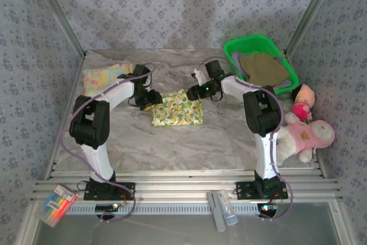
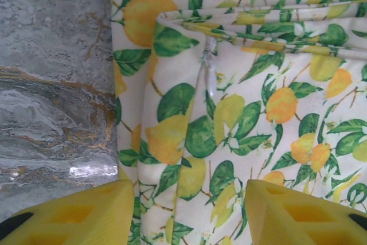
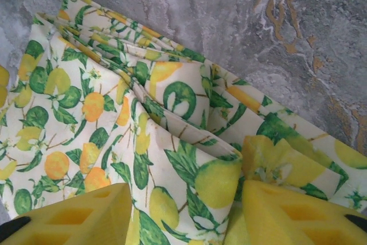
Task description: Fold and stack the skirts
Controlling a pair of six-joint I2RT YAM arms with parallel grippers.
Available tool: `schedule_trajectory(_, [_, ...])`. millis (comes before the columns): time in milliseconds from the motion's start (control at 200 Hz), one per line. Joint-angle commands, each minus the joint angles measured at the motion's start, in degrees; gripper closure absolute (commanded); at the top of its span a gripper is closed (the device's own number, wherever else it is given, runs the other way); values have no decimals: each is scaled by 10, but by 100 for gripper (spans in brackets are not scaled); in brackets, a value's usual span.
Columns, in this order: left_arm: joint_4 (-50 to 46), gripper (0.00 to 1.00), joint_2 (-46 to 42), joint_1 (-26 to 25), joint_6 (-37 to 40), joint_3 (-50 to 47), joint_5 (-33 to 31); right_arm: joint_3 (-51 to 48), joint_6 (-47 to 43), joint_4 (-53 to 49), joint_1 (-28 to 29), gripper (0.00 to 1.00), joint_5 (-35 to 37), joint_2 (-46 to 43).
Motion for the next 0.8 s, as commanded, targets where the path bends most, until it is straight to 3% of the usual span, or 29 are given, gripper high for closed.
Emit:
schedule_trajectory(0, [-11, 46, 5, 5, 9, 24, -6, 24, -8, -30, -2, 42, 14, 20])
schedule_trajectory(110, [-10, 46, 6, 6, 10, 23, -7, 32, -9, -37, -2, 46, -4, 25])
schedule_trajectory(260, [-8, 46, 11, 6, 14, 24, 0, 21, -14, -28, -2, 78, -54, 7])
schedule_trajectory(455, [-10, 46, 35, 8, 33, 48, 2, 5, 2, 0, -2, 99, -103, -39])
schedule_trajectory(655, [-19, 51, 63, 21, 46, 56, -5, 17, 38, 51, 0, 100, -139, -38])
schedule_trajectory(795, [10, 66, 74, 37, 43, 30, -3, 77, 52, 44, -6, 100, -122, 28])
